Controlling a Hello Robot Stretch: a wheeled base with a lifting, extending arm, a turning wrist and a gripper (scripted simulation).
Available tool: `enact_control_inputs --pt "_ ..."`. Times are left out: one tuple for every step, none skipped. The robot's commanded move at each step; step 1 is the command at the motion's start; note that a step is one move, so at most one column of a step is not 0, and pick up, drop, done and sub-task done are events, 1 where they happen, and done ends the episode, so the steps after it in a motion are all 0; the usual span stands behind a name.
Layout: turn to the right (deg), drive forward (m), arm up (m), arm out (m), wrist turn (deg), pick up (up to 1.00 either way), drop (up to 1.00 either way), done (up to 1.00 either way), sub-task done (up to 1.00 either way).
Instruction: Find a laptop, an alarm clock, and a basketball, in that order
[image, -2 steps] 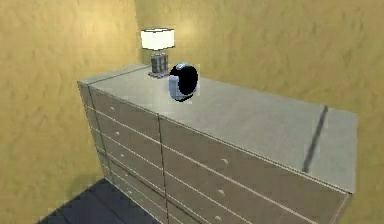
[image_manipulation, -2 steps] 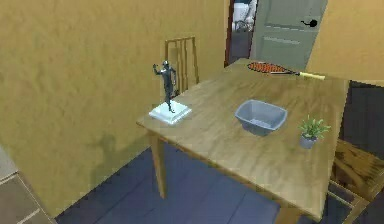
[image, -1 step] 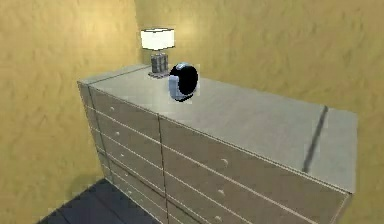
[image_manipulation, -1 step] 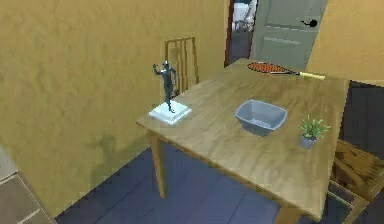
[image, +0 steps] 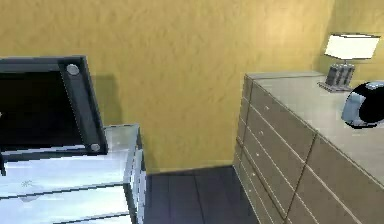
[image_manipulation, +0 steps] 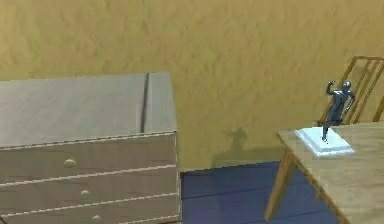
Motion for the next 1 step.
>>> enact_control_inputs --pt "-45.0 0.0 0.0 0.0 0.0 0.0 0.0 0.0 0.0"
